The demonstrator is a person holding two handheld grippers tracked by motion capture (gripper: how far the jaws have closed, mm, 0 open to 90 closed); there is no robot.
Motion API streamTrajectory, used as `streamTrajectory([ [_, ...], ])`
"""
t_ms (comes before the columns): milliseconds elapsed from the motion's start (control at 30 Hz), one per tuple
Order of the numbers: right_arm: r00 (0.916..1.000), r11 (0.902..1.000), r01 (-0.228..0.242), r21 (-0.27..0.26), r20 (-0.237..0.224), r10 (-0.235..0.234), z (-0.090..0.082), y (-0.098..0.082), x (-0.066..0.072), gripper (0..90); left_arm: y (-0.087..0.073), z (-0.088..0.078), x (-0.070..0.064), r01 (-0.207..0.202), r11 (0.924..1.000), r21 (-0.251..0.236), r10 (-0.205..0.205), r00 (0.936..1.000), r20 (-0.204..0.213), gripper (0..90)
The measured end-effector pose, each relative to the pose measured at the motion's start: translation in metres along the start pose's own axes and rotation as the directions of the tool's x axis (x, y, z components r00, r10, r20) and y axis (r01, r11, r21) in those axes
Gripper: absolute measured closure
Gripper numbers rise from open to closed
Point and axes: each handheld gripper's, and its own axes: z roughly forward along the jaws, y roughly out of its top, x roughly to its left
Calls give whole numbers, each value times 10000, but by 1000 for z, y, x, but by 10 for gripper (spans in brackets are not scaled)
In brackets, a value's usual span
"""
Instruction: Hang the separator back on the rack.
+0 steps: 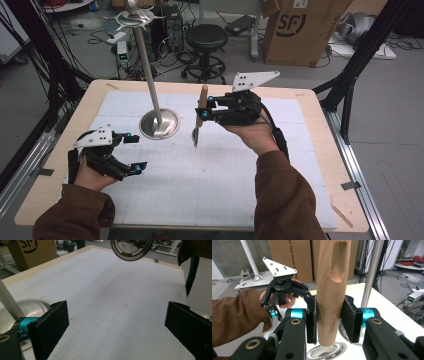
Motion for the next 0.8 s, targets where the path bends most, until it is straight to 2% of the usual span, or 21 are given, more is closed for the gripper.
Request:
streamTrajectory([
  [400, 9997, 9999, 96, 80, 209, -97, 1, 19, -13, 676, -1, -1, 0, -69, 9999, -106, 68, 9999, -96, 61],
  [500, 9996, 9999, 153, 2, 225, -153, 1, 26, -16, 676, -1, -1, 0, -89, 9999, -94, 89, 9999, -61, 61],
  [800, 9983, 9984, 431, 370, 384, -445, 13, 55, -26, 676, -1, -2, 1, -21, 9999, -166, 21, 10000, 0, 61],
])
